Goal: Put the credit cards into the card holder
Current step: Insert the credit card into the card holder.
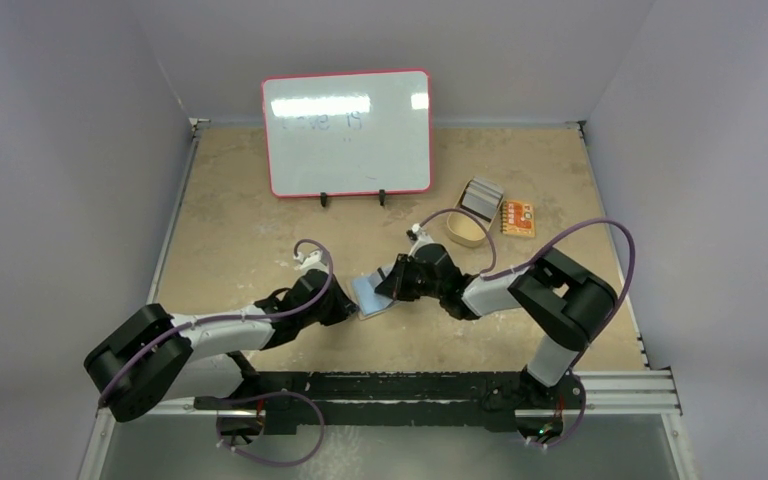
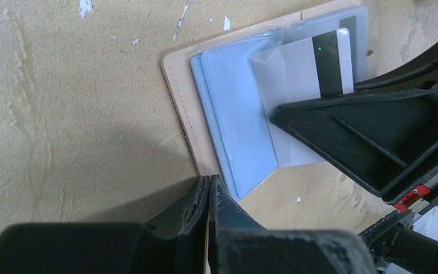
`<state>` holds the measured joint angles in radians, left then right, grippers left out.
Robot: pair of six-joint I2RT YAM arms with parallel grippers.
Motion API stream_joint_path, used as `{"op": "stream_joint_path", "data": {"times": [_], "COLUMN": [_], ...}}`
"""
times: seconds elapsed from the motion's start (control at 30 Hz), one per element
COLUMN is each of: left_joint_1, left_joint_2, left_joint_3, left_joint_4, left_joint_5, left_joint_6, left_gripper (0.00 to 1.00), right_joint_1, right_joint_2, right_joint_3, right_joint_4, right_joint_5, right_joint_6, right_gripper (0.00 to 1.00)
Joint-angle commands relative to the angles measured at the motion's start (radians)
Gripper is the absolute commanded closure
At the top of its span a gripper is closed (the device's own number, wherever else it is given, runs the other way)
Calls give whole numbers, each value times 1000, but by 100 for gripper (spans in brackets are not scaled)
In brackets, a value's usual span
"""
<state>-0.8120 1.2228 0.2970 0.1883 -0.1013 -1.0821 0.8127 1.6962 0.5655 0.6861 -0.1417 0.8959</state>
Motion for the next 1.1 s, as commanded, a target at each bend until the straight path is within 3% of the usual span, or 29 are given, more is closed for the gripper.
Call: {"op": "stream_joint_path", "data": {"times": [0.0,0.13,0.27,0.63,1.07], "left_joint_1": [-2,-2,-3,-3,-3], "left_joint_2": [15,13,4,1,-1], "left_joint_3": [-4,2,8,6,18], "left_joint_4": [-17,-32,-48,-66,-90], "left_joint_5": [-8,-17,-19,-31,-39], "left_joint_6": [-3,-2,2,4,18], "left_gripper": [100,100,100,100,100], "right_joint_1": [6,6,6,5,-18], "right_joint_2": [19,19,-35,-115,-139], "right_joint_3": [-17,-9,8,81,76], "right_joint_4": [144,129,-22,-293,-288], "right_joint_5": [-75,-83,-7,79,-26], "right_joint_6": [23,24,-12,-90,-121], "right_gripper": [91,81,71,58,56]}}
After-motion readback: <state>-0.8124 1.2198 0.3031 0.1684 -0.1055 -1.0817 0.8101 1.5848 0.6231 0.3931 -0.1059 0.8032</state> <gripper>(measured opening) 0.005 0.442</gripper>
